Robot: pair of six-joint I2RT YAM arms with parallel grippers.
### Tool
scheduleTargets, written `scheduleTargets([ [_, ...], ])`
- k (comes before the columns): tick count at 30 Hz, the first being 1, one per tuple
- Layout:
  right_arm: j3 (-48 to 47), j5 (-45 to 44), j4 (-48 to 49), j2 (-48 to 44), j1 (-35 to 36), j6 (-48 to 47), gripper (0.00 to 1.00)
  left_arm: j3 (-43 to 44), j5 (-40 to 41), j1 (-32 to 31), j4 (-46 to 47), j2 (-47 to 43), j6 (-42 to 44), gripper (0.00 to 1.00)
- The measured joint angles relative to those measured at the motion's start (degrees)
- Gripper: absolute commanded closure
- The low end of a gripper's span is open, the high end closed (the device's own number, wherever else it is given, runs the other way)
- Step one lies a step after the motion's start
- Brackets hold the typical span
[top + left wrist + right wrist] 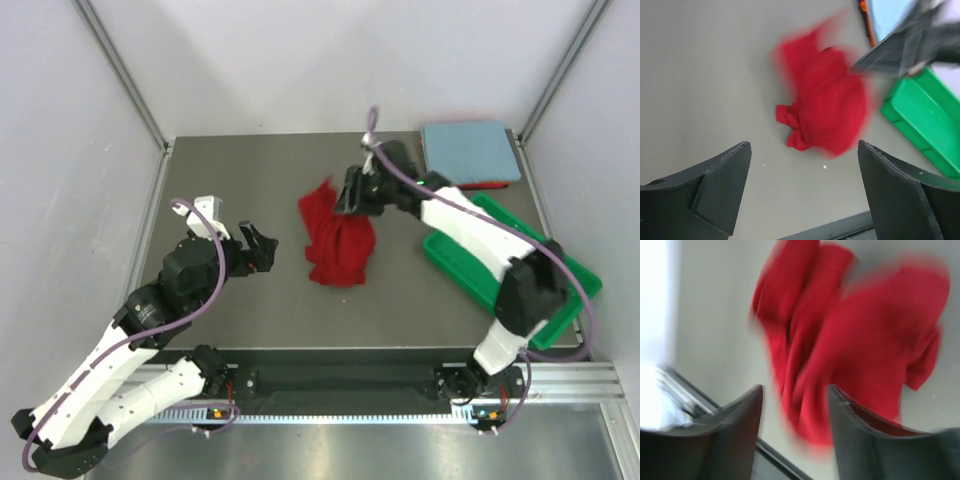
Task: Fold and stack the t-shirts
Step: Move the tshirt to the center of the board
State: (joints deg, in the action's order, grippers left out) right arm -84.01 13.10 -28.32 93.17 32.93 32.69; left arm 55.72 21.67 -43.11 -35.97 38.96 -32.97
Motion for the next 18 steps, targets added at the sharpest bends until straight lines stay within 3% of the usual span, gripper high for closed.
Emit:
scheduleTargets([
  [3,0.3,-0.7,-2.3,6.9,2.4,-1.1,0.34,0.0,2.1,0.0,-1.2,0.3,0.0,0.07],
  [8,2.8,-4.9,-4.5,4.0,1.5,-2.0,0.29,0.0,3.2,0.1,-0.7,6.2,0.0,0.07],
  [14,12.9,-8.0,-1.8,-5.8,-4.3,-2.2,0.47,-0.1,-1.1,1.0,2.9,20.5,0.1,0.08],
  [18,17.4,-8.3,-0.8,-5.2,-7.4,-3.0,0.54,-1.8,-7.3,3.3,6.9,26.2,-0.7,0.14],
])
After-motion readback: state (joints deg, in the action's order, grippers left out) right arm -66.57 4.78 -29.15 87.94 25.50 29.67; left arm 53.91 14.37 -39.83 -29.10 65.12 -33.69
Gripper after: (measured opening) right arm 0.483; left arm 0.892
